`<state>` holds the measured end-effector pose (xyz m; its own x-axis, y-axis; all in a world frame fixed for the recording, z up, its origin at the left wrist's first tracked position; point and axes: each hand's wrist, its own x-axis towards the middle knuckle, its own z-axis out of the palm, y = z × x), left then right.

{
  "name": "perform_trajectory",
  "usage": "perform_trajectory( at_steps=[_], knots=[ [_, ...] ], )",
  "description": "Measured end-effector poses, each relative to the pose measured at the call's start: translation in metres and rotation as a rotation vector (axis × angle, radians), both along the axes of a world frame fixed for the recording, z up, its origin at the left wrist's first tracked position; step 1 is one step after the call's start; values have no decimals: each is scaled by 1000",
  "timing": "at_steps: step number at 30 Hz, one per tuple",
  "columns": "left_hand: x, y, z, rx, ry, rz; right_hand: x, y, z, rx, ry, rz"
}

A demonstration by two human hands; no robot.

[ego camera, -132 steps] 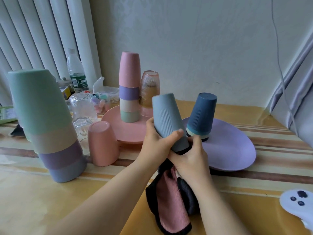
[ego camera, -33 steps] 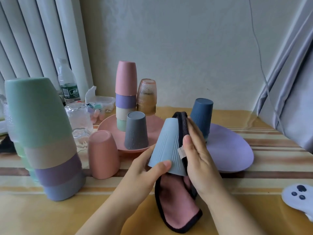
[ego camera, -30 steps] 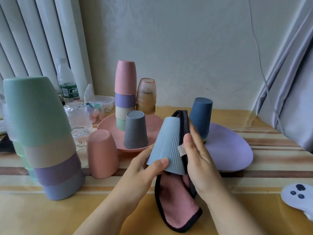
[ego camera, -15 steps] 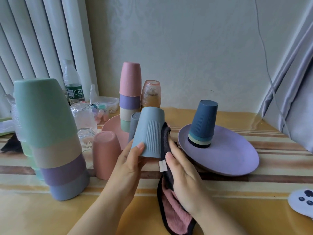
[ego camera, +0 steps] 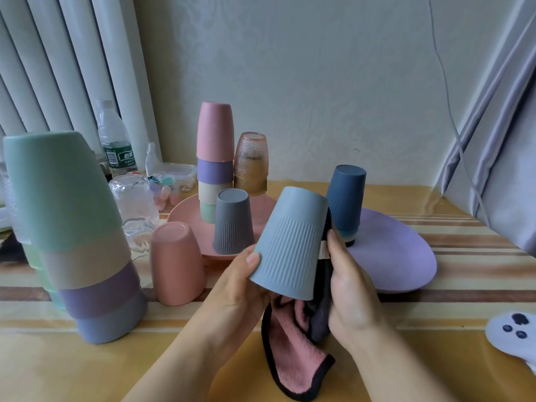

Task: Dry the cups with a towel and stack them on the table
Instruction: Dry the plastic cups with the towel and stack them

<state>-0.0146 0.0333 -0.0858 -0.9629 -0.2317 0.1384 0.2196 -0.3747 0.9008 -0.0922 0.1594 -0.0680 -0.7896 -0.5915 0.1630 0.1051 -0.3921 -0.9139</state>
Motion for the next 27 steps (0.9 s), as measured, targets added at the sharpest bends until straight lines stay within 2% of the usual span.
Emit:
perform_trajectory(
  at_steps=[3,6,8,12,14,18,22,27],
  knots=[
    [-2,-2,-1,-91,-82,296,-1,3,0,4,166,-83],
    [0,3,0,-254,-36,500,-3,0,-4,65,277,-150],
    [3,8,0,-438,-18,543,-2,-5,-6,112,295,-173],
    [4,14,-3,-674,-51,482,1,-5,-1,125,302,-164],
    [2,17,1,-622,-51,495,8,-4,0,170,375,-125],
    [4,0,12,-310,-48,555,24,-15,-11,321,580,-2],
    [7,-5,12,-296,-46,463,25,-18,-14,367,675,-41],
    [4,3,9,-420,-52,280,14,-10,-2,335,625,-115]
  ],
)
